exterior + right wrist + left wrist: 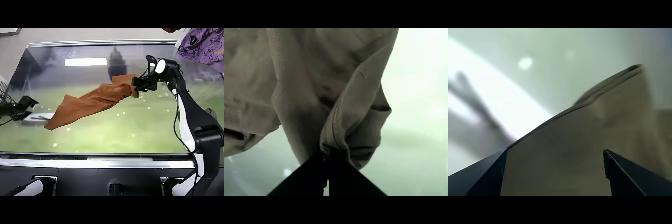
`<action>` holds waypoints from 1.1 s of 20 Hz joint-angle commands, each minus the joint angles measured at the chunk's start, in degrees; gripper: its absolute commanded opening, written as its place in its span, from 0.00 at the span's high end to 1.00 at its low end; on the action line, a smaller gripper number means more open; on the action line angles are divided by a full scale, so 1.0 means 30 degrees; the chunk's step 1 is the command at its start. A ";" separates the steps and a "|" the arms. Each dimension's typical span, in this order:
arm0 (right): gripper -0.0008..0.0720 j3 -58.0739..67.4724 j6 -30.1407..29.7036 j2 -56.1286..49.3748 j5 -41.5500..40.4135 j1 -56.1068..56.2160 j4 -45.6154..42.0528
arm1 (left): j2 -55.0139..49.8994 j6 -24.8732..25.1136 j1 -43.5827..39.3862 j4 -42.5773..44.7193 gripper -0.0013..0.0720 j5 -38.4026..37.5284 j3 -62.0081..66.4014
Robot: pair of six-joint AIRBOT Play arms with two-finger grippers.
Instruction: Fold the clothes and pants, and hang the long-sleeved shirts on hangers.
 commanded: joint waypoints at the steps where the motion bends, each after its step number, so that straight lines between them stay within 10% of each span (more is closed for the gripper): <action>1: 0.95 -0.0015 -0.0080 0.0138 0.0714 0.0029 -0.0408 | -0.2681 0.5297 0.0328 -0.8247 0.00 0.1348 0.0423; 9: 0.95 -0.0015 -0.0073 0.0138 0.0925 0.0029 -0.0474 | -1.0914 0.5894 -0.3563 -0.8582 0.00 0.1989 0.6513; 18: 0.95 -0.0015 -0.0073 0.0138 0.0911 0.0029 -0.0466 | -1.2444 0.5464 -0.4233 -0.5916 0.00 0.1916 0.8378; 22: 0.95 -0.0015 -0.0066 0.0138 0.0852 0.0029 -0.0459 | -1.2713 0.5472 -0.4991 -0.5909 0.19 0.1515 0.8371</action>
